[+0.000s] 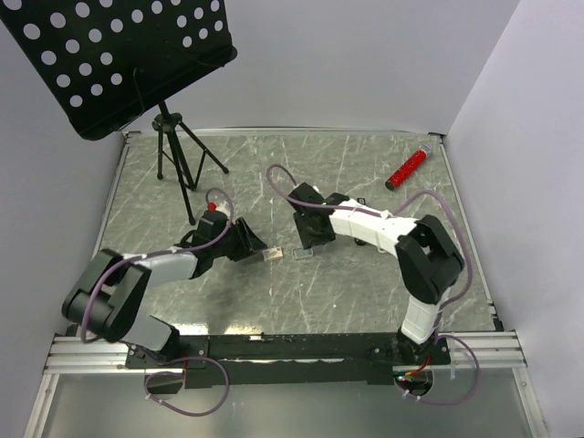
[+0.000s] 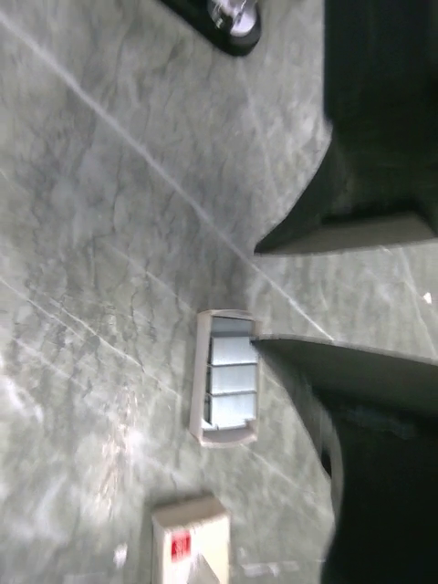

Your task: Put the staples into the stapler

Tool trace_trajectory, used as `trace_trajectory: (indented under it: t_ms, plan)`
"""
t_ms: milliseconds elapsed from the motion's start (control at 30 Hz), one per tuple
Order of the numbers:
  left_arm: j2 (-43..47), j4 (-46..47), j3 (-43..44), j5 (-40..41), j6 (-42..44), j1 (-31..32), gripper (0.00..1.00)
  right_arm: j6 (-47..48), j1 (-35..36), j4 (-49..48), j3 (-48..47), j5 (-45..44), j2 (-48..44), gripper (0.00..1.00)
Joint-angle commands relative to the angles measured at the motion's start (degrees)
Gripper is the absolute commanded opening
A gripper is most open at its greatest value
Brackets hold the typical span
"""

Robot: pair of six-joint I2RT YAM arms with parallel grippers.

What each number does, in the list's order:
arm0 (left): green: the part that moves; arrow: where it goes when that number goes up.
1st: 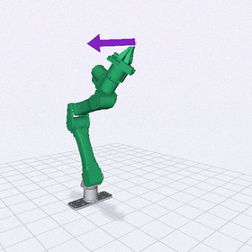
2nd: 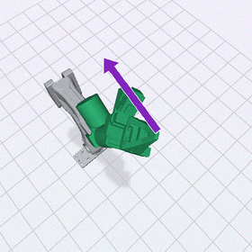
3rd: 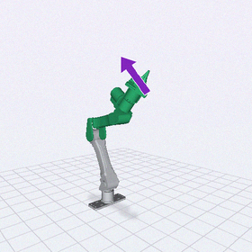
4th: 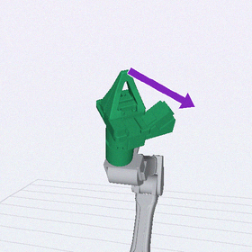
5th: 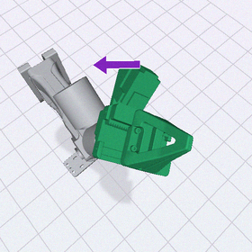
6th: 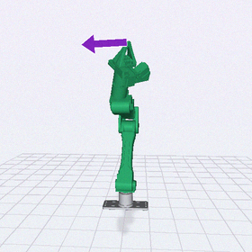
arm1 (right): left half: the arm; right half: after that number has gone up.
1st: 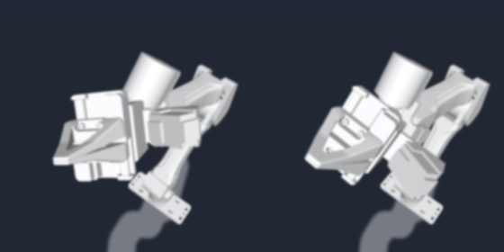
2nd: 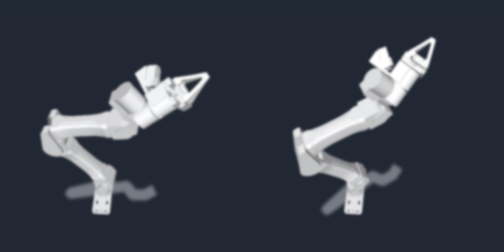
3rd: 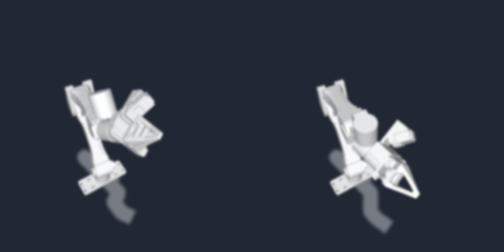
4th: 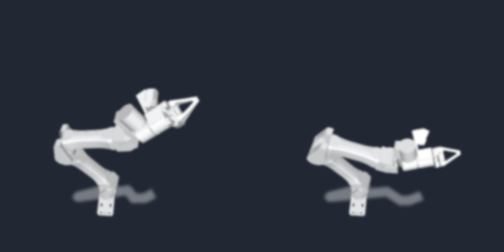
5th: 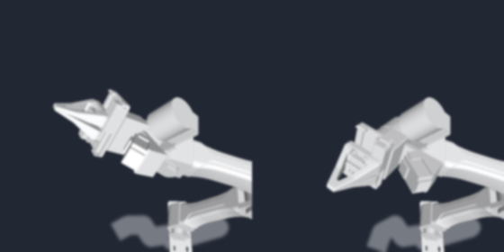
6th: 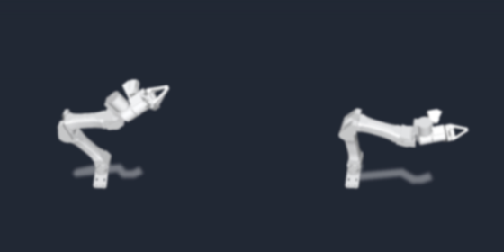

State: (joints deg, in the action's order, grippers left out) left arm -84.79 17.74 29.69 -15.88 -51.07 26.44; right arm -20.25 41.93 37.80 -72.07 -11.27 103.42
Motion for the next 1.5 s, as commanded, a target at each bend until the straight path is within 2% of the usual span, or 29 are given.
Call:
trace_trajectory:
  t_ms: [0,200,333,500,667,833,933,1067,1233,1467]
  plan:
    - [8.48,-4.45,3.00,5.40,4.03,-0.42,0.52,0.65,-1.85,2.27,-2.55,-2.62,-8.57,0.53]
    - [21.32,-15.86,7.04,13.84,11.86,-0.42,0.78,1.18,-8.79,2.10,1.14,-1.22,-16.83,0.70]
    - [31.07,-22.56,9.76,22.70,18.79,-0.42,0.97,1.79,-15.11,1.75,4.91,-0.34,-21.75,0.83]
    - [44.08,-27.31,10.12,29.93,25.92,-0.42,0.99,2.41,-23.99,1.31,8.61,1.60,-24.22,0.91]
    - [54.36,-27.85,7.58,35.56,32.43,-0.42,0.97,1.44,-29.53,-0.27,13.01,2.21,-26.25,0.91]
    - [59.30,-25.04,2.22,35.04,34.73,-0.42,0.97,1.18,-30.94,-1.77,14.59,3.27,-24.59,0.88]
    - [58.35,-24.24,2.12,33.55,35.15,-0.42,0.97,0.74,-32.78,-2.03,16.16,1.52,-23.35,0.85]
    - [55.79,-25.38,3.44,33.81,36.65,-0.51,0.97,1.35,-35.86,-4.57,19.16,4.23,-23.35,0.77]
    - [54.73,-24.77,3.44,32.50,38.15,-0.42,0.97,2.85,-36.22,-7.91,20.65,7.57,-21.16,0.70]
    - [54.91,-24.07,3.18,31.96,38.85,-0.51,0.97,4.25,-36.66,-10.12,20.48,7.58,-17.20,0.60]
